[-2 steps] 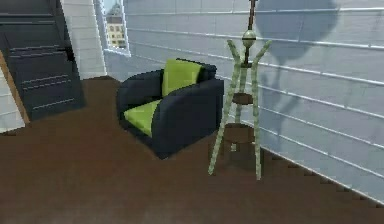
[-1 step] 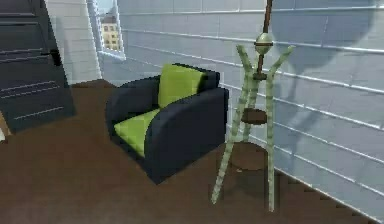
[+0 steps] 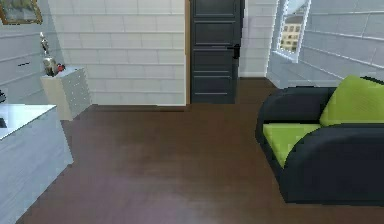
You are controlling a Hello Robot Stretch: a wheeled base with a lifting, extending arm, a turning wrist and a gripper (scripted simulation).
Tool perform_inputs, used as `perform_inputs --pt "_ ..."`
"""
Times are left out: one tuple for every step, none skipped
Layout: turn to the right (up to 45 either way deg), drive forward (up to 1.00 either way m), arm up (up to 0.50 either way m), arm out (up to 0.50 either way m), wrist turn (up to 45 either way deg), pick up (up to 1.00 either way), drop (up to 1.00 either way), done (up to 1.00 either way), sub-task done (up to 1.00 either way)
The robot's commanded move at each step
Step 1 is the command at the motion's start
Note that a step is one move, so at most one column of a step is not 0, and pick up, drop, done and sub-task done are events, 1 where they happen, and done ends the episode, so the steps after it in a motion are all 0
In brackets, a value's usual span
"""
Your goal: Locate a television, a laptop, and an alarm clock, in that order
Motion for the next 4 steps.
perform_inputs --pt "-18.0 0.00 0.00 0.00 0.0 0.00 0.00 0.00 0.00" --pt "0.0 1.00 0.00 0.00 0.0 0.00 0.00 0.00 0.00" --pt "-3.0 0.00 0.00 0.00 0.0 0.00 0.00 0.00 0.00" --pt "0.0 1.00 0.00 0.00 0.0 0.00 0.00 0.00 0.00"
